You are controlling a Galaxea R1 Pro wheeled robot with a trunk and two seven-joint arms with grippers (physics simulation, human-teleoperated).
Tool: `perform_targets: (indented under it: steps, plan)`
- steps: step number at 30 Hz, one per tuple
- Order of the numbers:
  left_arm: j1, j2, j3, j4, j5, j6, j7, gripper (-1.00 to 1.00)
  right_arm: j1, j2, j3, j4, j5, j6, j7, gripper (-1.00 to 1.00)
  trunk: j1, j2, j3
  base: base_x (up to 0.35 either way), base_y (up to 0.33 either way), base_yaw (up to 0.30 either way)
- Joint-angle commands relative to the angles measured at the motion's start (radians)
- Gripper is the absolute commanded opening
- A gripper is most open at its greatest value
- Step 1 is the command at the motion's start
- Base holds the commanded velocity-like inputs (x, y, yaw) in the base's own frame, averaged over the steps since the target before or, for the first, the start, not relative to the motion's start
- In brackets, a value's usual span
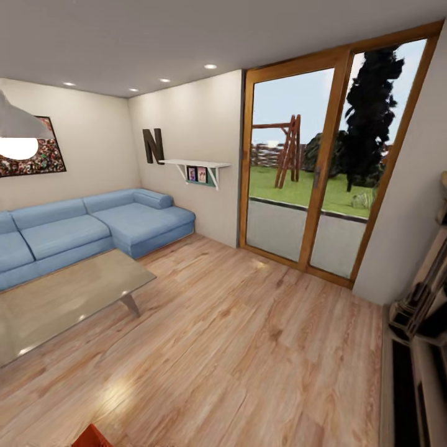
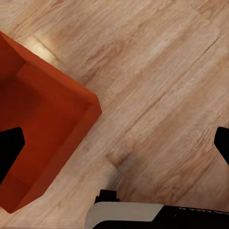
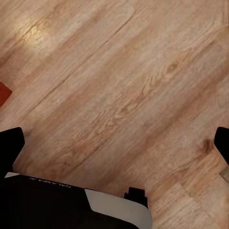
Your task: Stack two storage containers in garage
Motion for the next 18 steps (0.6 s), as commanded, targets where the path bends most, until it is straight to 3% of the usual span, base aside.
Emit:
perform_targets:
  steps: [1,18]
  plan:
    - [-0.002,0.0,0.001,0.004,0.005,-0.006,-0.001,1.0,-0.002,-0.001,-0.009,0.004,0.01,-0.007,0.001,1.0,0.0,-0.001,-0.001,0.014,0.0,0.253]
    - [-0.002,-0.001,0.001,0.004,0.005,-0.006,-0.002,1.0,-0.001,-0.001,-0.009,0.004,0.01,-0.007,0.001,1.0,0.0,-0.001,-0.001,0.001,0.0,0.253]
